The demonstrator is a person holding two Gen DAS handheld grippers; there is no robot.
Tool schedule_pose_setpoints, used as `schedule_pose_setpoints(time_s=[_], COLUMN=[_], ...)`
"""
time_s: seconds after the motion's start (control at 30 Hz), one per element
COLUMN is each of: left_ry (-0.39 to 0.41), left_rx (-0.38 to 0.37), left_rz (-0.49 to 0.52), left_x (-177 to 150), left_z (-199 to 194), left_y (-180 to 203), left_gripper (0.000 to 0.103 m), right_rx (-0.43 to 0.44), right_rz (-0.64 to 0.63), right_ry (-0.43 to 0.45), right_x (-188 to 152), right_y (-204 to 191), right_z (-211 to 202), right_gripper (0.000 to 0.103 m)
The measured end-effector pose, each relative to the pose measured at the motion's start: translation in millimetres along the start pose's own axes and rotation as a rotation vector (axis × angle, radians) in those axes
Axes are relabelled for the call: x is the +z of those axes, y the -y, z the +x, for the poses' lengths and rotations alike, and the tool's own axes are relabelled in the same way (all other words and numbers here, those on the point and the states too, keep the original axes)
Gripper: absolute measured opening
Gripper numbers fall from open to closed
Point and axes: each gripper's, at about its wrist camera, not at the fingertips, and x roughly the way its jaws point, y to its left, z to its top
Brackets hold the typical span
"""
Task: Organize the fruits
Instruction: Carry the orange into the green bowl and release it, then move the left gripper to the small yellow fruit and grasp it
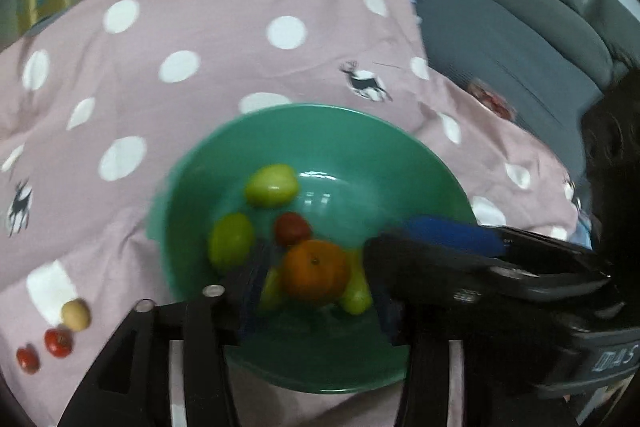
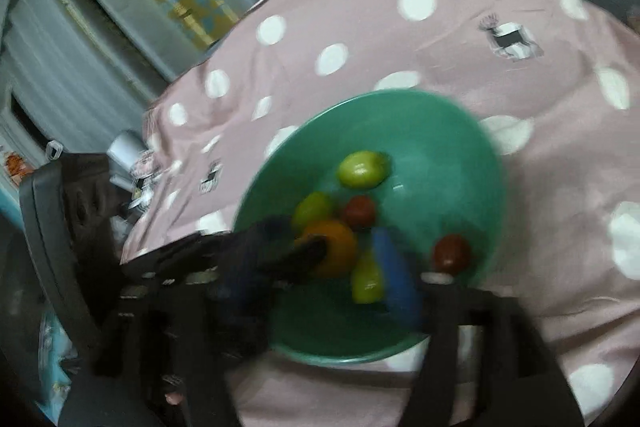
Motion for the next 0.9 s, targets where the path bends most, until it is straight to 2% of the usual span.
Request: schedule_pose_setpoints(time_s=[0.03,0.1,0.13,0.23,0.33,0.53,0.67,0.77,0.83,0.9], left_ry=[0.006,0.036,0.051,0.068,0.073,0.069,0.078,0.068,0.068,0.072], left_rx=[-0.007,-0.011,-0.001,0.020,0.064,0.272,0.350,0.382,0.363,0.355], left_rz=[-0.023,-0.069,-0.085,-0.105,-0.149,-0.187,-0.256,-0.345,-0.408,-0.409], left_x=[-0.4,-3.8,-6.6,-22.2,-44.0,-103.3,-143.9,-160.1,-166.4,-171.1], left_z=[-3.6,-17.5,-25.3,-54.9,-82.6,-131.8,-143.6,-146.9,-150.7,-151.3], left_y=[-5.1,-20.6,-28.0,-48.4,-73.9,-125.8,-161.5,-187.5,-203.2,-208.9], left_gripper=[0.082,0.096,0.097,0.099,0.099,0.099,0.099,0.099,0.099,0.099], right_rx=[-0.019,-0.013,-0.002,-0.012,-0.022,-0.002,0.088,0.160,0.189,0.186], right_rz=[0.002,0.013,0.020,0.014,-0.036,-0.148,-0.214,-0.225,-0.233,-0.253], right_ry=[0.028,0.061,0.068,0.076,0.036,0.003,-0.028,-0.102,-0.153,-0.193], right_x=[-0.8,0.2,0.2,-3.2,-9.7,-27.5,-35.0,-44.9,-53.4,-60.0], right_y=[0.4,2.0,2.7,-1.9,-18.8,-65.4,-104.4,-132.9,-151.5,-167.5], right_z=[-5.5,-17.5,-21.6,-29.9,-17.8,1.5,22.7,50.7,71.3,91.3], right_gripper=[0.095,0.099,0.101,0.103,0.103,0.103,0.103,0.103,0.103,0.103])
